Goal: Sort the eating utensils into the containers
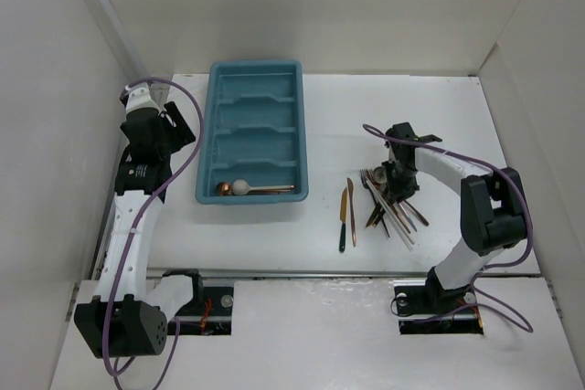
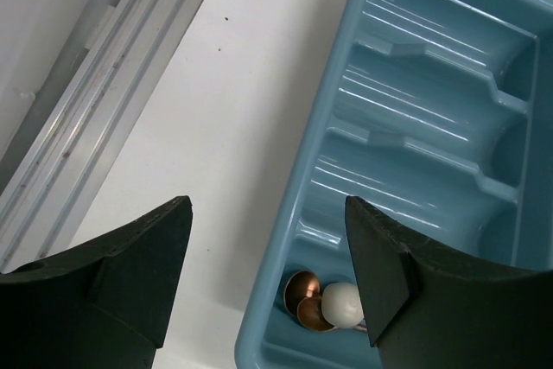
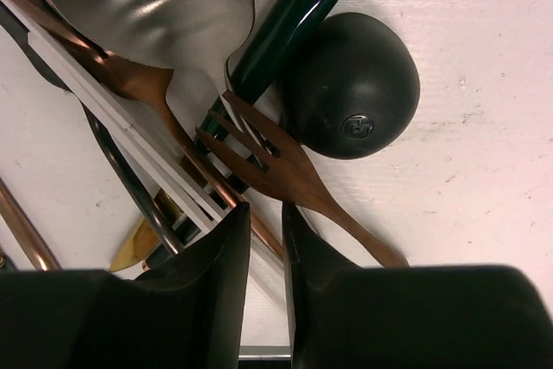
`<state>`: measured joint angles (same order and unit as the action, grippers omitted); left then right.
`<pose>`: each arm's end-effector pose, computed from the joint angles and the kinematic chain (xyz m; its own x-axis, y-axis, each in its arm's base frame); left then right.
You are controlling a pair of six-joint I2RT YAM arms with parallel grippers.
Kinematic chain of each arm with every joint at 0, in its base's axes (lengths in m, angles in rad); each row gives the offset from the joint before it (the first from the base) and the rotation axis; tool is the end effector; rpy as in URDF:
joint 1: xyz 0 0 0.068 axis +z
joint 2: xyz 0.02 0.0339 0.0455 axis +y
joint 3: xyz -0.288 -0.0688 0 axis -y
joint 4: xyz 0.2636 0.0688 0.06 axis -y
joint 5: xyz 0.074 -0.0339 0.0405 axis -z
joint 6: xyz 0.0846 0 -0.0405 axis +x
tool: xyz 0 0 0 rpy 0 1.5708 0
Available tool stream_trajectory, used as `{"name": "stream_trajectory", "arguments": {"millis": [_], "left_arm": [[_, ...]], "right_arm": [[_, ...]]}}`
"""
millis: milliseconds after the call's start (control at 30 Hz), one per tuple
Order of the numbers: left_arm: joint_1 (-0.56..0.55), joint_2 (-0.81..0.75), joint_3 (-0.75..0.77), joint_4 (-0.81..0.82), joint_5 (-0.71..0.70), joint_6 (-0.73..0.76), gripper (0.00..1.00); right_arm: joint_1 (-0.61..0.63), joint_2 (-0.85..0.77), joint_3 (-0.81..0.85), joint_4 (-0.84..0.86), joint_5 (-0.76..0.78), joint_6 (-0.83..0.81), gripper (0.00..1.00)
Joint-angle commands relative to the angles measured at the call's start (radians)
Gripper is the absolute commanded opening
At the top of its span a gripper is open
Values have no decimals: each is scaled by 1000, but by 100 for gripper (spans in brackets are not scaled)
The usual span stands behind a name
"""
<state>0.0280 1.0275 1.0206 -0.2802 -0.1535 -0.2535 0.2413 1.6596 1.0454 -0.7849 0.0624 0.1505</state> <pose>0.2858 0.0209 0.3736 -0.2303 -0.2544 -0.9393 -0.2397 0.9503 -0.1986 0.3145 0.0720 0.1414 -0.9801 -0.0871 -0.1781 -0.0821 0.9960 -0.0351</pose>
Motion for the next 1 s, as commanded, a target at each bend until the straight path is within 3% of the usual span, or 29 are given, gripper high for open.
{"name": "stream_trajectory", "arguments": {"millis": [0, 567, 633, 667, 733, 967], "left_arm": [[13, -14, -10, 35, -6, -4, 69], [23, -14, -10, 44, -6, -4, 69], [23, -14, -10, 44, -6, -4, 69], [23, -23, -10, 44, -15, -4, 69], [23, -23, -10, 44, -15, 5, 69], [23, -23, -19, 44, -15, 5, 69]], "right_arm": [[-8, 3, -8, 29, 25, 6, 27], [-76, 74, -7, 30, 45, -45, 28], [-76, 83, -7, 30, 21, -55, 22], [-76, 95, -7, 30, 20, -55, 11], [-76, 85, 2, 30, 20, -55, 2], [-24, -67, 95, -19, 11, -84, 0]]}}
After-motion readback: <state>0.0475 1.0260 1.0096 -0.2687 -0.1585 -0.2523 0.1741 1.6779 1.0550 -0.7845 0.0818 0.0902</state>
